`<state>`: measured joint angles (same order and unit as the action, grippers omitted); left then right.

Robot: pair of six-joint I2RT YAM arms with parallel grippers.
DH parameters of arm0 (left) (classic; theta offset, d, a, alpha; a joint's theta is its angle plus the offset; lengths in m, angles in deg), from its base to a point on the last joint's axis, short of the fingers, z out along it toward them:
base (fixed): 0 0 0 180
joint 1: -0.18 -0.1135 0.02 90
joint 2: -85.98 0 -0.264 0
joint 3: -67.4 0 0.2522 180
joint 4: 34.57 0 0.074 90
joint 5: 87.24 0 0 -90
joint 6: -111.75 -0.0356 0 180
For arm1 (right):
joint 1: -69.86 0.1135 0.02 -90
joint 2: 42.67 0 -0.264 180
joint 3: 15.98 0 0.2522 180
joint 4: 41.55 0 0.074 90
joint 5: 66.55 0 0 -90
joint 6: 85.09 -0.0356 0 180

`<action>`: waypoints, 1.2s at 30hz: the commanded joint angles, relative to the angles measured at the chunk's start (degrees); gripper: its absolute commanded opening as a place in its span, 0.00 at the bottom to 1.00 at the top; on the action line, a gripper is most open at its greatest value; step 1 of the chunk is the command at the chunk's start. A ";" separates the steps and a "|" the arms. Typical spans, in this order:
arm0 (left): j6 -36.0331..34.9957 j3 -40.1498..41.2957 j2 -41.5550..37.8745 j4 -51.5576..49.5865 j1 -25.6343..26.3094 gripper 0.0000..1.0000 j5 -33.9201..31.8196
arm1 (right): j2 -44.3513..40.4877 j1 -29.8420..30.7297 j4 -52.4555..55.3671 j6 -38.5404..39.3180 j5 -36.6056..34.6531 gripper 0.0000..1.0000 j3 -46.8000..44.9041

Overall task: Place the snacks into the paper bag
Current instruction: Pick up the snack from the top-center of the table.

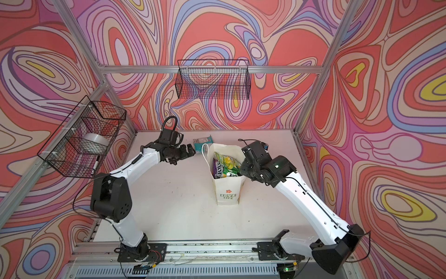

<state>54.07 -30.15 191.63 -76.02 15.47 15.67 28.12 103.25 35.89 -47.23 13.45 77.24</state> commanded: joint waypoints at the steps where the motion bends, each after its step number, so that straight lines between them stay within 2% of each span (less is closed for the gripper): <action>1: -2.04 -8.18 7.83 0.79 -0.95 0.99 5.75 | -1.01 0.01 -1.58 -0.06 3.05 0.00 -1.65; 7: -3.66 -24.05 23.43 -3.01 -2.30 0.95 7.90 | -1.95 0.02 -2.18 -0.60 3.63 0.00 -2.54; 14: -2.04 -36.95 34.69 -8.53 -3.16 0.83 8.40 | -3.53 0.01 -1.10 -0.95 3.15 0.00 -2.99; 21: -0.70 -40.13 38.52 -8.00 -3.23 0.63 11.24 | -3.38 0.08 -1.39 -1.04 2.97 0.00 -2.90; 30: 5.05 -40.45 40.90 -4.13 -4.71 0.27 17.35 | -3.32 0.03 -2.06 -1.21 3.48 0.00 -3.11; 36: 6.33 -40.16 37.05 -4.05 -5.18 0.13 18.12 | -4.42 0.03 -2.29 -1.30 2.64 0.00 -4.25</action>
<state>58.70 -70.02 230.23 -79.38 10.77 33.64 24.92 103.21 33.90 -47.99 15.44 74.08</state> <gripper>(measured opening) 0.156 0.047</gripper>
